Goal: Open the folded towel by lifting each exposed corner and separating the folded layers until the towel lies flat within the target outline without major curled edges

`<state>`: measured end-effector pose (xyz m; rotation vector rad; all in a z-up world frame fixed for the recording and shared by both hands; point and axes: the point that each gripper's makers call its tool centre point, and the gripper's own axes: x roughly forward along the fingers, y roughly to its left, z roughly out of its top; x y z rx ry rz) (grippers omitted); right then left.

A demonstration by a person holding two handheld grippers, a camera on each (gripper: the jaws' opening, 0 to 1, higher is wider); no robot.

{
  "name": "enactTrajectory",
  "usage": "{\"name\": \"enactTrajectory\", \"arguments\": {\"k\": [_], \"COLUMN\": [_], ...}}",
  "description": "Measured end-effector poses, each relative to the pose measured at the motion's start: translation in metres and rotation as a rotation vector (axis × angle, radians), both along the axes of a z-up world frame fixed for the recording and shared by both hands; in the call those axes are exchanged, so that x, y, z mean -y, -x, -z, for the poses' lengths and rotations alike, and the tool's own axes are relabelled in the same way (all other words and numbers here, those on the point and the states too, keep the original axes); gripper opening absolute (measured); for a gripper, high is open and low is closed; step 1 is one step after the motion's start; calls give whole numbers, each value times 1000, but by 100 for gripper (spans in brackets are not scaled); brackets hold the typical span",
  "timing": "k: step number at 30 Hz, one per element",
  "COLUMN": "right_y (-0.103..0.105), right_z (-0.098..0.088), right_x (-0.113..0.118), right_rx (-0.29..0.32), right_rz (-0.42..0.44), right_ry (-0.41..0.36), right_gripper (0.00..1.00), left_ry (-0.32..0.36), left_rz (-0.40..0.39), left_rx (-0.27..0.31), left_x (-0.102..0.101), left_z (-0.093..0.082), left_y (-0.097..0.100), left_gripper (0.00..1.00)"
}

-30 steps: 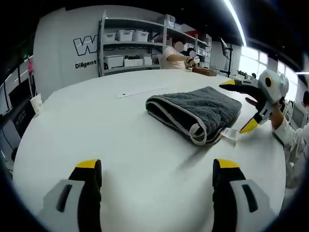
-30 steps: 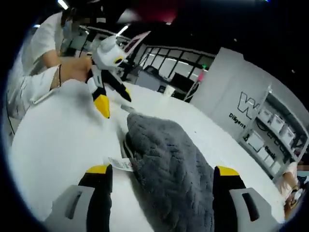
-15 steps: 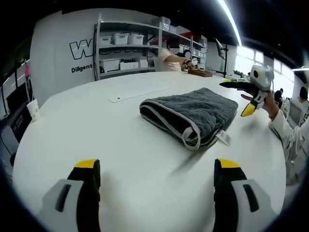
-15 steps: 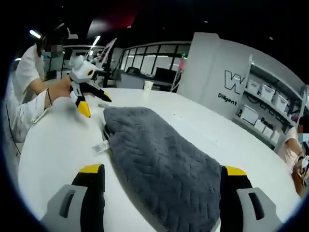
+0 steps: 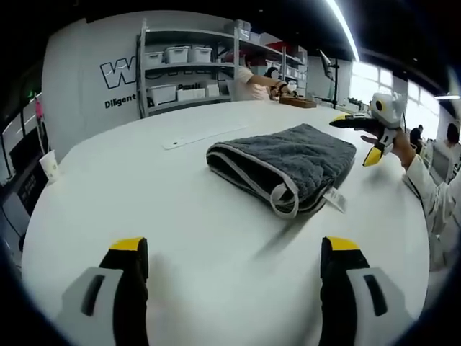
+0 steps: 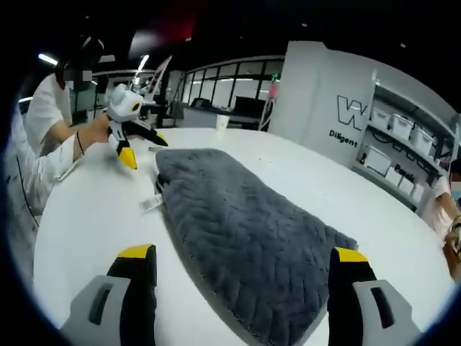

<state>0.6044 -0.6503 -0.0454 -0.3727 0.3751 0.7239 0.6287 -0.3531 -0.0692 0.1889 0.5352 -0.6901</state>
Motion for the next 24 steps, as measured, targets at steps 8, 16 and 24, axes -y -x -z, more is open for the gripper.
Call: {"name": "enactTrajectory", "arguments": {"k": [8, 16, 24], "right_y": [2, 3, 16], "right_z": [5, 6, 20], "right_x": [8, 25, 8], "right_rx": [-18, -32, -34], "right_rz": [17, 44, -83], "right_ry": [21, 4, 107], "right_gripper": [99, 78, 50], "left_ry": [8, 7, -17], "left_rz": [4, 67, 62], "left_rx": [-2, 1, -11], "left_x": [4, 21, 18], "left_z": [-1, 0, 3], "left_y": [1, 10, 12], "left_gripper": [99, 98, 98]}}
